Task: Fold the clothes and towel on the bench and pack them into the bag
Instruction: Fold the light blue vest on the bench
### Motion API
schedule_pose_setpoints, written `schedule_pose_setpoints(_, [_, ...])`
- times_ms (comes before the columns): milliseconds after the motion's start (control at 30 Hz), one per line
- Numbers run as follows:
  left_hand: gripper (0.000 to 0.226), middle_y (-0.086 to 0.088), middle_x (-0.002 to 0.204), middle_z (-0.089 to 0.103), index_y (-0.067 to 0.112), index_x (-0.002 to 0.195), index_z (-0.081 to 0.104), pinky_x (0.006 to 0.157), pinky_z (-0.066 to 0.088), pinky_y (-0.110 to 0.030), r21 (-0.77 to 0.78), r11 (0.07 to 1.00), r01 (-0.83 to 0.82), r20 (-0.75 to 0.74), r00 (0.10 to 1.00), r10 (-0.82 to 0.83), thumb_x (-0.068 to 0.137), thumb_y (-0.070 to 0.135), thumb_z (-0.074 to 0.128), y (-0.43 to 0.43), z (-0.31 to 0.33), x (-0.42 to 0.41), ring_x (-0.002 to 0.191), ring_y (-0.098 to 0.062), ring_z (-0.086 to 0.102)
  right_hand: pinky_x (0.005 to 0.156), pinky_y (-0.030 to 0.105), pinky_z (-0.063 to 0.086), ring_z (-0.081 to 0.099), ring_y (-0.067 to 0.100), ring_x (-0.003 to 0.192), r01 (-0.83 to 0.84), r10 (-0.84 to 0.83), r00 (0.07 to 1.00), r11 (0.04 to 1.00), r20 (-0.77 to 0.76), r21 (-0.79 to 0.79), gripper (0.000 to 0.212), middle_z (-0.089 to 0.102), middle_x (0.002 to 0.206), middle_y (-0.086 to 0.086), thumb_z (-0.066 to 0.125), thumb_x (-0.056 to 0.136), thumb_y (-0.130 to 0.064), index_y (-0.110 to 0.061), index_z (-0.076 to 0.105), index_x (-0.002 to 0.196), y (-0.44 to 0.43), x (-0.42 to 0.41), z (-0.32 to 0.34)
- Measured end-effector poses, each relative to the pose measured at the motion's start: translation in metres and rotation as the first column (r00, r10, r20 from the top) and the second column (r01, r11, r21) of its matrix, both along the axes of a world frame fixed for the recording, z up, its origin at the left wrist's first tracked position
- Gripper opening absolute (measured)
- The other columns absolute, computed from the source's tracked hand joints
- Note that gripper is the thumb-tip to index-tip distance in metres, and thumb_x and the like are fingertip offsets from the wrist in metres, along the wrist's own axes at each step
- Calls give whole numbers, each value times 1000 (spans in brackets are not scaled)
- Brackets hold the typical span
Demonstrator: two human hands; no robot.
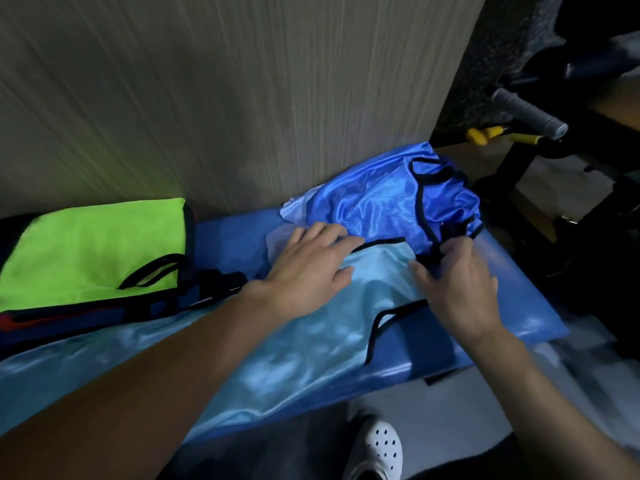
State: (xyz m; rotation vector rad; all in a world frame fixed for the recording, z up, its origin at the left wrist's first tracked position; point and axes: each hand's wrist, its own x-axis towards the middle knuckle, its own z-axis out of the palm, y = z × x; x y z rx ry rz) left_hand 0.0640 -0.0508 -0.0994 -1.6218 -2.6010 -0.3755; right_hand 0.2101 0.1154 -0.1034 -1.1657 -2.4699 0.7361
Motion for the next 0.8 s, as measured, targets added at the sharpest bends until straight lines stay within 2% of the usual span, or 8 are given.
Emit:
schedule_pose_setpoints(67, [47,5,131,51,24,140,51,99,28,-35,6,998,57,4,998,-57,96,39,58,22,5,2,123,-19,42,94,47,36,46,32,118,1,13,988,995,152,-96,56,54,117,7,69,79,-57,-17,50,112,2,11,-1])
schedule_pose_setpoints(133, [49,7,133,50,25,141,50,99,27,-34,-6,996,91,24,996,-91,96,42,58,44,9,4,125,-17,41,97,46,34,41,31,121,-33,54,966,996,253,-89,56,49,118,6,67,77,-63,-21,55,112,1,17,-3])
schedule_pose_setpoints(233, [51,8,137,48,29,145,44,101,26,-35,-57,990,128,75,989,-124,97,40,57,69,12,3,126,-16,39,98,43,30,35,28,120,-84,99,958,994,268,-67,44,38,108,0,66,79,-62,-27,58,105,0,17,-6])
schedule_pose_setpoints(367, [37,10,121,57,35,133,57,100,29,-40,-122,972,202,79,978,-193,96,36,60,83,13,-5,117,-16,43,92,39,28,34,26,113,-89,114,962,990,248,-109,24,39,104,-2,65,84,-48,-29,53,76,3,12,-6])
schedule_pose_setpoints(467, [19,10,111,55,34,112,65,96,29,-39,-138,960,245,73,969,-237,94,32,62,87,18,-12,111,-15,43,80,36,26,40,22,98,-150,164,977,983,134,-108,24,51,86,-4,59,88,-33,-23,46,71,4,9,-7])
schedule_pose_setpoints(600, [8,13,108,59,31,90,57,87,28,-36,-69,954,290,98,954,-283,90,26,64,92,29,-19,106,-11,49,72,36,41,52,21,71,-172,106,966,944,-237,-282,16,55,69,-3,58,88,-12,-20,49,77,9,5,-6])
schedule_pose_setpoints(733, [6,7,88,67,23,90,60,94,43,-44,90,977,193,363,907,-212,89,24,66,85,41,-26,87,-15,61,59,19,44,52,7,62,-164,-90,882,861,-463,-481,6,62,72,-3,60,92,-12,-12,63,87,8,2,0])
schedule_pose_setpoints(800, [12,6,91,67,22,99,62,93,46,-42,117,977,179,436,875,-212,89,20,68,80,45,-28,90,-20,62,61,27,45,51,9,61,-217,-55,885,830,-462,-513,13,59,67,-4,66,91,-20,-11,63,82,7,3,0])
